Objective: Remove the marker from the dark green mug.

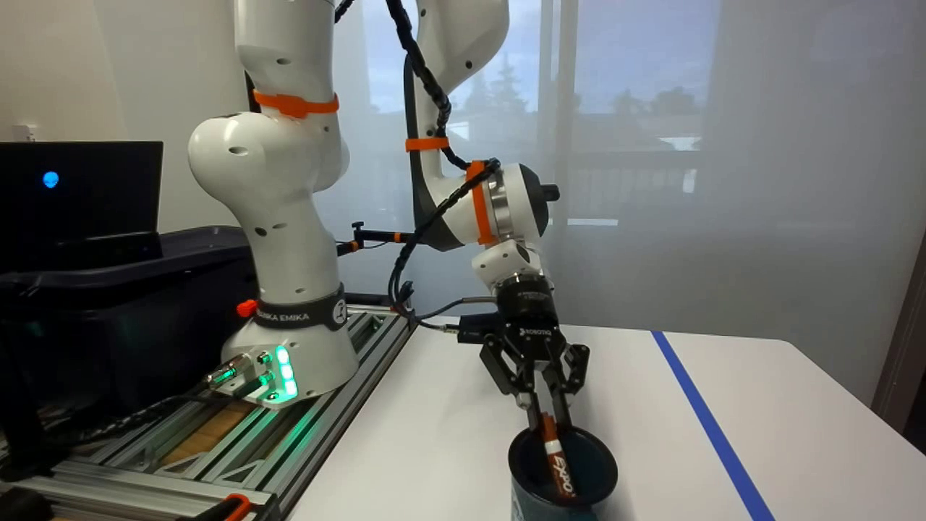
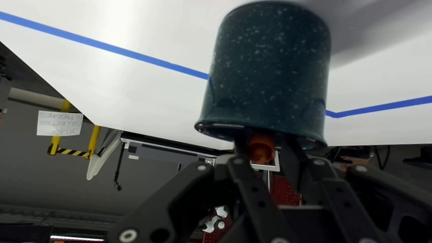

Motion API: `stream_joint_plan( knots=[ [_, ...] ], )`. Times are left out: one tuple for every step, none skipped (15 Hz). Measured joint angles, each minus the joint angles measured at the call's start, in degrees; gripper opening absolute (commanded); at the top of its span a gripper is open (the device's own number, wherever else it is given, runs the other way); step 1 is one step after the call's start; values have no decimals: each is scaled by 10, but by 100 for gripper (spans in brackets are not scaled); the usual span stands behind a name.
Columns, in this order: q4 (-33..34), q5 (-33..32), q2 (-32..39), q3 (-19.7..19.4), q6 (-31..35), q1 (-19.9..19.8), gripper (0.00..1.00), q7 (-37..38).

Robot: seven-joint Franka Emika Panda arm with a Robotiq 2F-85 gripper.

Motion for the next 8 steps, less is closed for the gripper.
stream_joint_plan(
  knots=[
    [0,-3,1,0,0,0,2,0],
    [0,-5,1,0,0,0,5,0],
    [0,-6,1,1,-1,1,5,0],
    [1,-6,1,2,-2,1,5,0],
    [3,-3,0,6,-10,4,5,-2],
    [4,4,-4,13,-21,7,5,-7],
    [3,14,-11,21,-35,13,5,-15],
    [2,29,-22,31,-52,22,5,-26]
  ],
)
